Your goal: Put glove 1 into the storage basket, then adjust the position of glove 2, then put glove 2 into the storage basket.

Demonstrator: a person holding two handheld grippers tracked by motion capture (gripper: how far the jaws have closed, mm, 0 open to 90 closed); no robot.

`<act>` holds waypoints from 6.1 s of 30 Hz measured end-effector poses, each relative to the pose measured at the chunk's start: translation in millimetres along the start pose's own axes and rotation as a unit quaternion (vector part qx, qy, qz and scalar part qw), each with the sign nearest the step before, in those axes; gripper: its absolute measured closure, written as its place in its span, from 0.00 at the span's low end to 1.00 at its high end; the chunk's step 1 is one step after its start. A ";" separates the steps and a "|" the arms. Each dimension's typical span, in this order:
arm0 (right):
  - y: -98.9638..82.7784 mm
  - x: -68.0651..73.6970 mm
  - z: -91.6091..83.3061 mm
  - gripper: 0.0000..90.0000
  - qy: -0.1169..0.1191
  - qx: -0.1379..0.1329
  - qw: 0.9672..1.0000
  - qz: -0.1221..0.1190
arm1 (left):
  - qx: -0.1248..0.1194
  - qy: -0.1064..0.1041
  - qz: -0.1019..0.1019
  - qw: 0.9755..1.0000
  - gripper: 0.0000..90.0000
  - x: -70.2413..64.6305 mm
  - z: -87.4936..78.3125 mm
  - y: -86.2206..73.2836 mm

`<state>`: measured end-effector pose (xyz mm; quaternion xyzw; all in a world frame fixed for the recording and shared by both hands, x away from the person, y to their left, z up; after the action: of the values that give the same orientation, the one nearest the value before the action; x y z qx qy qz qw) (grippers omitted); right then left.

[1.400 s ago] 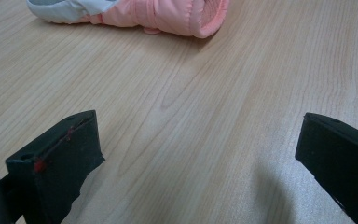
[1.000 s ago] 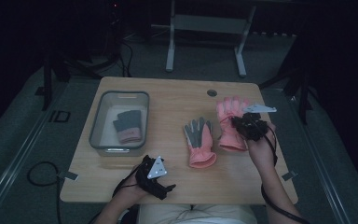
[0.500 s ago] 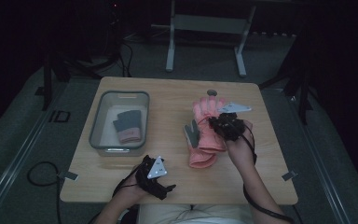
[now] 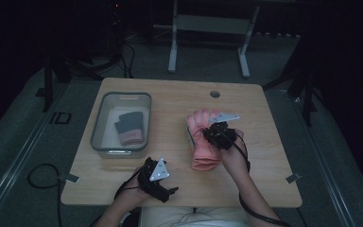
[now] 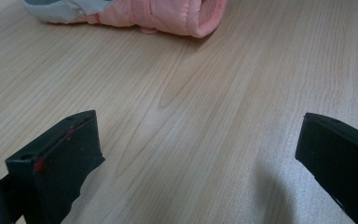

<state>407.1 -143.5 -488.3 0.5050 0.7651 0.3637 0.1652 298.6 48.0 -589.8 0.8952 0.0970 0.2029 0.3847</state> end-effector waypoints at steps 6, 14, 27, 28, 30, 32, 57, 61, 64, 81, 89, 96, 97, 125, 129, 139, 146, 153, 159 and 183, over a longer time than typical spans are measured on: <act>-12.6 -7.5 21.4 0.94 -0.009 0.026 1.000 0.011 | 0.000 0.000 0.000 1.000 0.00 -0.4 0.4 0.0; -15.1 -4.3 30.9 0.84 0.000 0.023 1.000 0.008 | 0.000 -0.001 0.000 1.000 0.00 -0.3 0.3 -0.2; -1.8 -7.1 -5.7 0.70 0.031 -0.020 0.999 0.007 | 0.006 -0.003 0.001 1.000 0.00 -0.2 1.0 -1.0; -1.7 -8.7 -7.6 0.70 0.033 -0.021 0.999 0.008 | 0.006 -0.003 -0.001 1.000 0.00 -0.2 1.1 -0.9; -1.5 -12.4 -11.1 0.70 0.031 -0.024 0.999 0.009 | 0.002 -0.009 -0.005 1.000 0.00 -0.6 0.6 -0.1; -1.3 -14.2 -12.8 0.70 0.031 -0.025 0.999 0.011 | -0.004 -0.017 -0.011 1.000 0.00 -0.9 -0.1 1.1; 9.9 -40.8 -16.7 0.72 0.049 -0.048 0.998 0.007 | -0.063 0.025 -0.061 0.996 0.15 44.4 -2.3 81.6; 10.6 -27.1 -1.0 0.71 0.057 -0.036 0.998 -0.003 | -0.045 0.082 -0.057 0.994 0.25 73.3 4.1 102.6; 10.0 -22.9 9.4 0.71 0.057 -0.027 0.998 -0.006 | -0.049 0.093 -0.091 0.990 0.33 90.3 5.4 107.1; -30.1 -57.9 34.1 0.56 0.061 0.046 0.997 0.027 | 0.074 0.005 -0.214 0.974 0.24 111.2 73.9 76.2; -38.7 -66.9 48.7 0.59 0.114 0.096 0.985 0.083 | 0.039 -0.080 -0.313 0.946 0.32 113.6 98.2 57.3; -40.6 -62.8 48.3 0.73 0.113 0.085 0.987 0.073 | 0.002 -0.121 -0.329 0.936 0.69 110.3 100.6 57.8; -40.8 -61.4 47.6 0.75 0.111 0.079 0.988 0.073 | 0.003 -0.117 -0.324 0.939 0.73 109.8 99.9 59.2; 2.7 -35.5 3.6 0.79 0.139 0.002 0.988 0.064 | -0.003 -0.060 -0.245 0.968 0.88 126.3 32.4 103.7; 11.9 -26.8 1.0 0.79 0.143 -0.007 0.988 0.059 | -0.004 -0.050 -0.241 0.969 0.88 132.7 18.0 105.5; 46.7 7.3 0.0 0.79 0.157 -0.024 0.987 0.037 | 0.004 -0.020 -0.236 0.971 0.88 156.9 -26.5 103.6; 71.3 33.9 3.7 0.79 0.171 -0.032 0.985 0.021 | 0.010 0.002 -0.242 0.970 0.88 172.4 -57.9 97.0; 87.4 59.5 12.7 0.79 0.193 -0.036 0.980 0.018 | 0.024 0.019 -0.246 0.969 0.88 184.4 -85.1 86.2; 95.9 76.5 19.0 0.79 0.202 -0.037 0.979 0.015 | 0.030 0.032 -0.252 0.967 0.88 190.4 -100.9 77.3; 126.8 161.5 67.7 0.79 0.249 -0.017 0.968 -0.015 | 0.073 0.098 -0.286 0.950 0.88 212.7 -164.7 20.8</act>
<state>461.6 55.7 -424.2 0.3840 0.7832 0.4888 -0.0164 418.1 210.8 -410.9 0.8311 0.4010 0.1634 0.3488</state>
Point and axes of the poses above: each handheld gripper's, and its own axes: z roughly forward along the jaws, y roughly out of its top, x roughly to its left, the point moved 5 cm from there along z, roughly forward along the jaws, and after that the axes turned 14 degrees about z, right-handed, at the moved point
